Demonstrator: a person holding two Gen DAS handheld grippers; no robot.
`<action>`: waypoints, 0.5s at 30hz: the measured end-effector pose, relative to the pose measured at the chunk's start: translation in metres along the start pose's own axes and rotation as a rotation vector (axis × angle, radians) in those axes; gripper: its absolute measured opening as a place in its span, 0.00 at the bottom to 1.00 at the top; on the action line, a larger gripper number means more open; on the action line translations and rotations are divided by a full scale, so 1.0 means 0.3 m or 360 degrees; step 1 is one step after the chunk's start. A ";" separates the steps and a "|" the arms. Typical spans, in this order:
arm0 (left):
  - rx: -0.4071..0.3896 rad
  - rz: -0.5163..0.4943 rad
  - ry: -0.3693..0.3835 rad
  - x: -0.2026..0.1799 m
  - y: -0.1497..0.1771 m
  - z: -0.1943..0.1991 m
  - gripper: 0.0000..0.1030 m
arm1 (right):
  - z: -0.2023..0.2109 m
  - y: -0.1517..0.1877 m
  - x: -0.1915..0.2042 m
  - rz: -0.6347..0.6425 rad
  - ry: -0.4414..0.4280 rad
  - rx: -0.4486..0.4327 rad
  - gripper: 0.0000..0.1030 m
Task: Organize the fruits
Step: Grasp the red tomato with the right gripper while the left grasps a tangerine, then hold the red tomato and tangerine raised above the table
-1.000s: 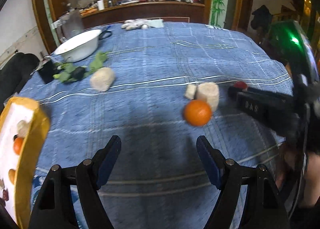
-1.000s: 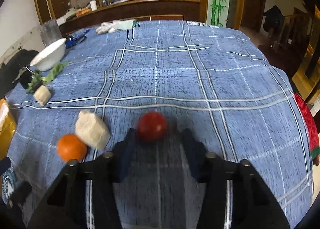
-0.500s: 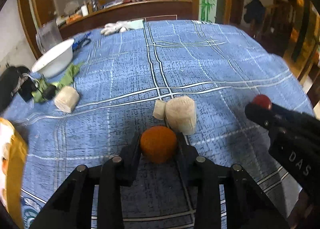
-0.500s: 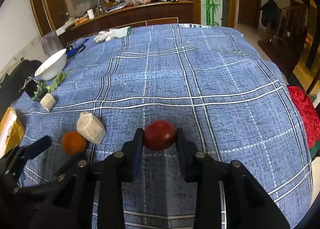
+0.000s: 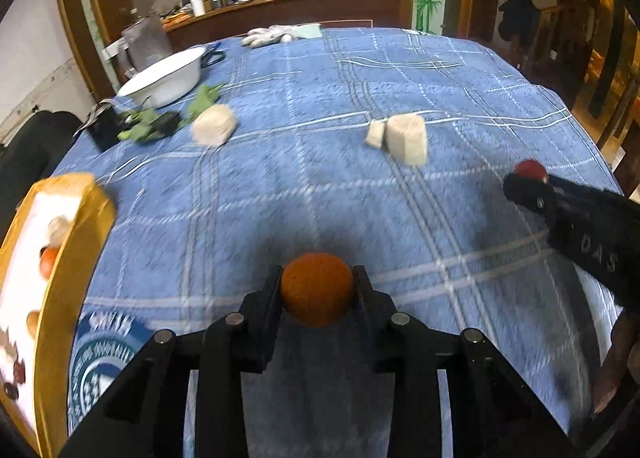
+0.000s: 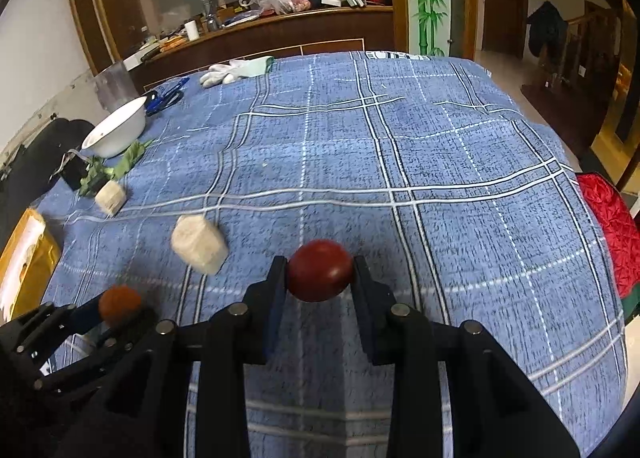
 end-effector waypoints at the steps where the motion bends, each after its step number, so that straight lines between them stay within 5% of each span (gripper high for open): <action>1: -0.0006 0.0008 0.0000 0.011 0.012 0.013 0.32 | 0.011 0.013 0.009 0.0009 -0.0001 0.0004 0.32; 15: -0.0085 0.0093 0.0000 0.144 0.146 0.150 0.32 | 0.192 0.256 0.182 0.0075 -0.0070 0.0006 0.32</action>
Point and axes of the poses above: each gripper's, at about its wrist camera, not at the fingertips, and z roughly against the way its jaws point, x to its left, y to its underside, the point moved 3 cm from there along -z, roughly the way its jaws point, and after that the axes turned 1 degree about z, right-handed, at the moved point
